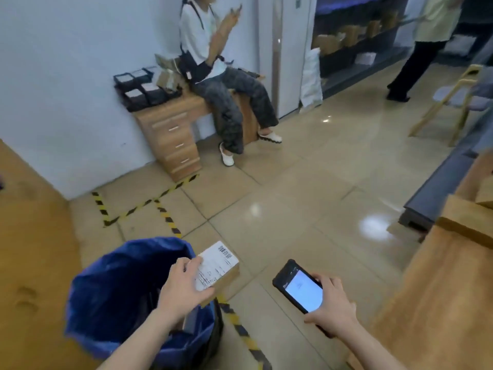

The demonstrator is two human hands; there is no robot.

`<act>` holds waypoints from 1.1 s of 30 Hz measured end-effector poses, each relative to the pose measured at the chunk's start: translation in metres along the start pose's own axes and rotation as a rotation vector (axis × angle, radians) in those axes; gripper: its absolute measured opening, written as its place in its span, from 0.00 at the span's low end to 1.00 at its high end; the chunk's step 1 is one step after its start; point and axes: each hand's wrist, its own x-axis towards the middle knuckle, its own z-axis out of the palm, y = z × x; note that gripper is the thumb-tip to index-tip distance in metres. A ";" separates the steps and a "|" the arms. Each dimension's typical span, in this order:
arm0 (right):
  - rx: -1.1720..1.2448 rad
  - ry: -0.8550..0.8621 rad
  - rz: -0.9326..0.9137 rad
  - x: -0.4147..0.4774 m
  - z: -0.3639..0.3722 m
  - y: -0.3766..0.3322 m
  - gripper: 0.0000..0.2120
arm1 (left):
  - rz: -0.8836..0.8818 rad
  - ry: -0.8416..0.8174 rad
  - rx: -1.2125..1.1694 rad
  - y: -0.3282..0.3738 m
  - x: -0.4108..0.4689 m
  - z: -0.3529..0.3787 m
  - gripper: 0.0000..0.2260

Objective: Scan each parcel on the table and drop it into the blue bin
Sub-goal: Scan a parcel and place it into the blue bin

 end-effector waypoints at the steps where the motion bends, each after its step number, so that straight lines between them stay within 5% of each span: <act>1: -0.022 -0.022 -0.021 0.003 0.010 -0.016 0.44 | -0.057 0.020 -0.011 -0.022 -0.006 -0.005 0.39; 11: -0.036 -0.187 -0.084 0.006 0.140 -0.177 0.43 | -0.520 0.037 -0.101 -0.237 -0.028 -0.040 0.37; 17: -0.004 -0.320 0.006 0.017 0.231 -0.251 0.43 | -0.653 -0.052 -0.112 -0.332 0.004 -0.042 0.37; 33: 0.025 -0.427 0.232 0.138 0.444 -0.269 0.45 | -0.864 -0.193 -0.135 -0.462 0.113 0.127 0.35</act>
